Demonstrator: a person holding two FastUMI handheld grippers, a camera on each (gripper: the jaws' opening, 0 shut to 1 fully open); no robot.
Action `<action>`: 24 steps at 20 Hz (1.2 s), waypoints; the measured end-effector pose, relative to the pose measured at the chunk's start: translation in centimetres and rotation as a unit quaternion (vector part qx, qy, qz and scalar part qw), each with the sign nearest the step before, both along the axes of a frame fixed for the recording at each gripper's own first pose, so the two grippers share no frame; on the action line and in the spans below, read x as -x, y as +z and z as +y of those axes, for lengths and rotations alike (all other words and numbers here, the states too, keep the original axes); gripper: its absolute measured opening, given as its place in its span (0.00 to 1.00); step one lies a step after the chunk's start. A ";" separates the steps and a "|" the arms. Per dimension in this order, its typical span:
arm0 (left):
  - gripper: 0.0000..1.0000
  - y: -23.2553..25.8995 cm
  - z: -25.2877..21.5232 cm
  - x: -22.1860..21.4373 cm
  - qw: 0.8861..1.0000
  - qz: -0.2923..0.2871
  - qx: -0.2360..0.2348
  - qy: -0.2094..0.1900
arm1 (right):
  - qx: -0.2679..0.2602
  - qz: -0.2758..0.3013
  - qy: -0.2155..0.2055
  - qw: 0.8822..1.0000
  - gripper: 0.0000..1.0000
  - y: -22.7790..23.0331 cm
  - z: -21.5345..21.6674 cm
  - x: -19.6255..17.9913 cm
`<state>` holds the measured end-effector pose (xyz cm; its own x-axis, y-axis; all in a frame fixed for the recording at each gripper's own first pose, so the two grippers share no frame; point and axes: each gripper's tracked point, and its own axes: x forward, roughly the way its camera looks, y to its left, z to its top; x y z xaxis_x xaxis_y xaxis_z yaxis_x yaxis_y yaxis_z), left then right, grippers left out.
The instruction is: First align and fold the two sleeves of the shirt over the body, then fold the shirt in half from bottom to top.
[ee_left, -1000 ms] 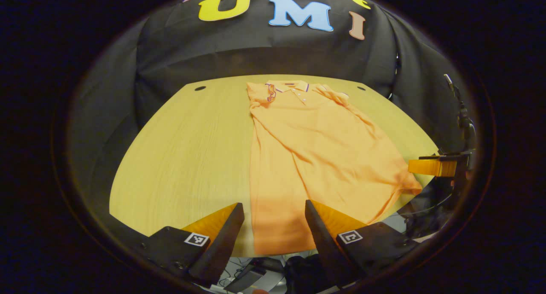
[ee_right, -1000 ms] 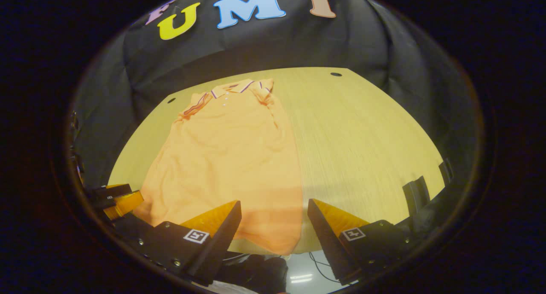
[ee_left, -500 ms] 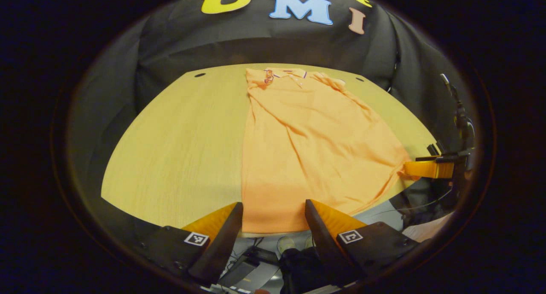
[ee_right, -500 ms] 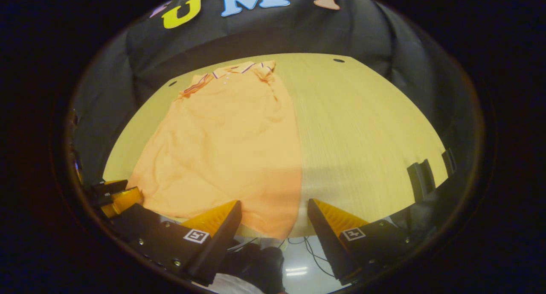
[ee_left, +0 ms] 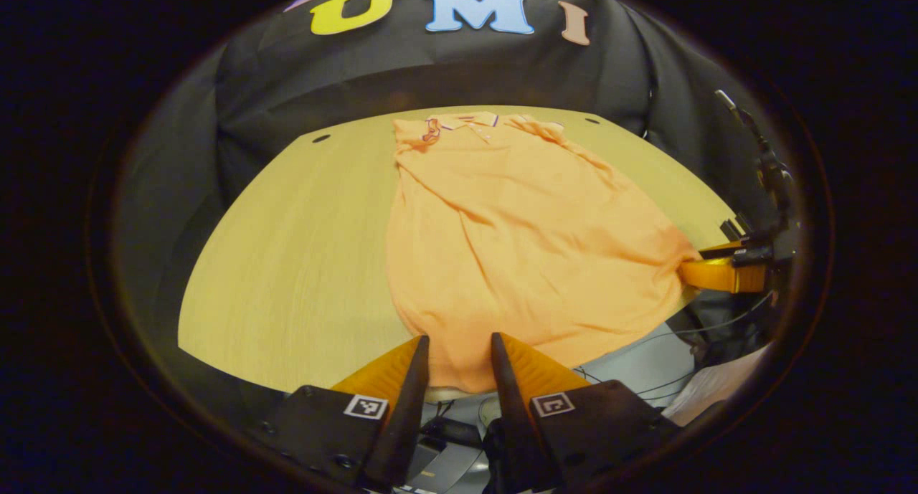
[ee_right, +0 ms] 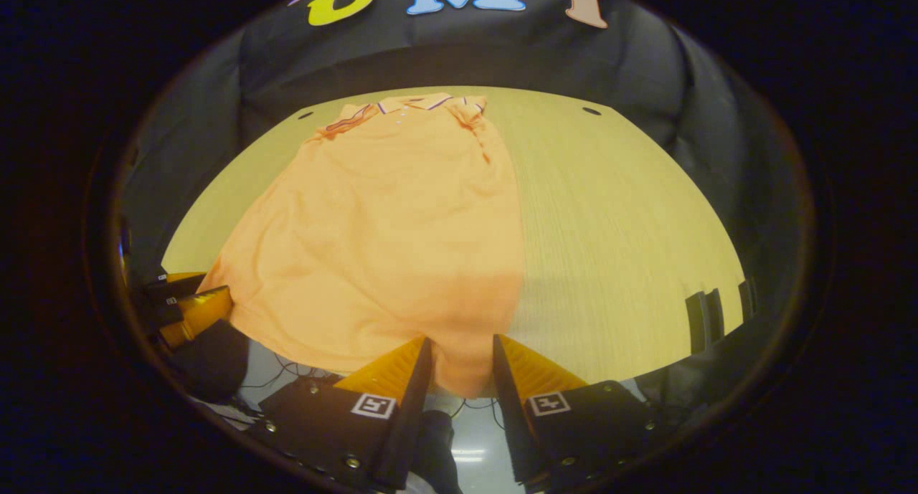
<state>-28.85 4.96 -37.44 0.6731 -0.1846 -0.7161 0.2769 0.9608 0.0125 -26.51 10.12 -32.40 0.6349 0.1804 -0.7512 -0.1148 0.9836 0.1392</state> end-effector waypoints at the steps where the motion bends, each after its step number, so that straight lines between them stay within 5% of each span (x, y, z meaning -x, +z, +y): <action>1: 0.51 0.1 -0.4 -0.1 1.000 -0.003 -0.002 -0.005 | -0.005 0.000 -0.004 1.000 0.37 0.1 0.0 -0.1; 2: 0.38 0.0 -0.5 -0.2 1.000 -0.005 -0.004 -0.004 | -0.009 0.000 -0.005 1.000 0.28 0.0 0.0 0.0; 4: 0.15 0.0 -0.7 -0.3 1.000 -0.005 -0.010 -0.003 | -0.019 0.000 -0.010 1.000 0.24 0.1 -0.2 -0.1; 5: 0.15 0.2 -0.7 -0.1 1.000 -0.006 -0.009 0.002 | -0.034 0.000 -0.010 0.999 0.03 0.2 0.3 0.1; 6: 0.08 0.1 -0.7 -0.4 1.000 -0.004 -0.008 0.008 | -0.046 0.004 -0.007 0.999 0.04 0.1 0.2 0.3; 10: 0.08 1.1 -0.7 -0.7 0.999 0.008 -0.001 0.036 | -0.089 -0.005 -0.011 0.996 0.00 1.5 0.1 -0.1; 18: 0.08 8.4 -2.2 -4.5 0.994 -0.062 0.023 0.093 | -0.135 -0.095 0.022 0.986 0.00 9.3 -1.5 -4.7; 24: 0.09 13.3 -3.1 -9.6 0.986 -0.115 0.039 0.117 | -0.124 -0.147 0.049 0.980 0.00 14.1 -2.7 -10.1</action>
